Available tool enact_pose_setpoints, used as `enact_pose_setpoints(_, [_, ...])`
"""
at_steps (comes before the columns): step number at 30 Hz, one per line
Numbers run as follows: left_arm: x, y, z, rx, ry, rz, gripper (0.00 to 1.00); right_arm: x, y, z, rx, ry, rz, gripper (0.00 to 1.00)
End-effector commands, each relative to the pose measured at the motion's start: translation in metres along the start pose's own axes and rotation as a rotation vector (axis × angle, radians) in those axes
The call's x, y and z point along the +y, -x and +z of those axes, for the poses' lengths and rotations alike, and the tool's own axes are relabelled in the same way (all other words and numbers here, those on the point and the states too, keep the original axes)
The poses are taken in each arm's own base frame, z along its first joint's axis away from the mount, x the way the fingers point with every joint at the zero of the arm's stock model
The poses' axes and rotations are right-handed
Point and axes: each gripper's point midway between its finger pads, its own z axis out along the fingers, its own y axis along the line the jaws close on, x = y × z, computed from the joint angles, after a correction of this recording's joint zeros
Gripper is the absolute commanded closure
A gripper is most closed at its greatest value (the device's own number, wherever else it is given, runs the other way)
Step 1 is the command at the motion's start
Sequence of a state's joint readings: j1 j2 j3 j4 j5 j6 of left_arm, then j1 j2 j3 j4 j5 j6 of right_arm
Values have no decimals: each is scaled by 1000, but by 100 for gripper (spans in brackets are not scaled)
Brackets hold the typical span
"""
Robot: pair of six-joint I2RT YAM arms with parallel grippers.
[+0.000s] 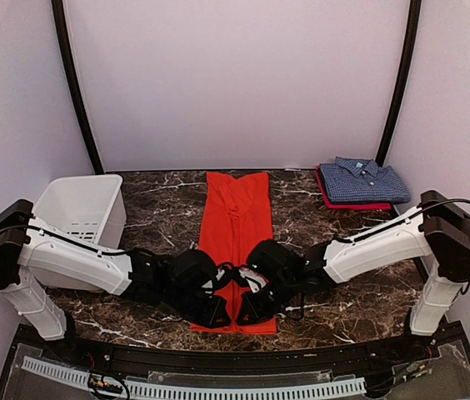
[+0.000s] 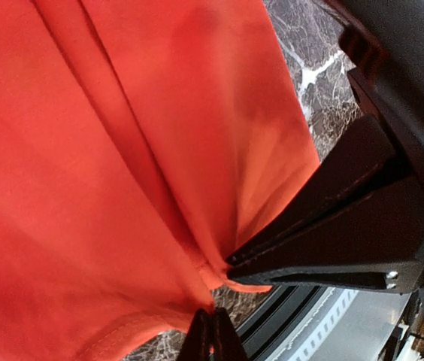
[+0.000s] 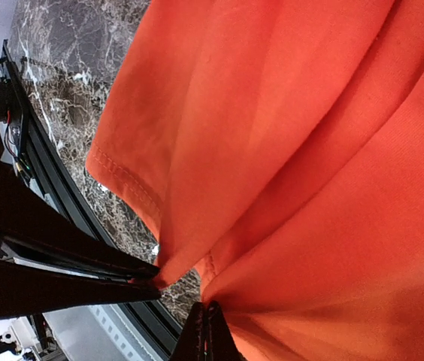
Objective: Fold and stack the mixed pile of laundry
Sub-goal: Adjust the rectangle-folded T-shirt at the center of the board.
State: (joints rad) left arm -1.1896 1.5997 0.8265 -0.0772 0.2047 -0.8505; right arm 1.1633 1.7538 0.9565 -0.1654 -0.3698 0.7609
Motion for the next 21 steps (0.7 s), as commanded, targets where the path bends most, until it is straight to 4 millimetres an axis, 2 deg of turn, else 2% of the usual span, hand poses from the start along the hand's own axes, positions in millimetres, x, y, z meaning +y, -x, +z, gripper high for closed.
enact_pose_setpoints(1, [-2, -4, 4, 8, -28, -11, 91, 12, 3, 4, -2, 58, -33, 94])
enact_pose_setpoints(4, [-7, -1, -8, -19, -52, -2, 77, 22, 6, -10, -24, 72, -50, 84])
enact_pose_setpoints(7, [-9, 3, -24, -74, -70, 7, 59, 34, 9, -37, -72, 87, -83, 64])
enact_pose_setpoints(10, [4, 2, -40, -107, -59, -36, 56, 35, 8, -59, -111, 94, -80, 59])
enact_pose_setpoints(12, [20, -2, -46, -113, -41, -87, 57, 18, 0, -64, -111, 79, -26, 61])
enact_pose_setpoints(16, [51, -13, -56, -136, -8, -186, 60, -32, -24, -61, -67, 23, 109, 70])
enact_pose_setpoints(17, [55, -12, -61, -150, -12, -203, 61, -41, -28, -61, -69, 13, 130, 71])
enact_pose_setpoints(21, [84, -29, -58, -132, 40, -279, 64, -61, -41, -61, -62, -2, 183, 71])
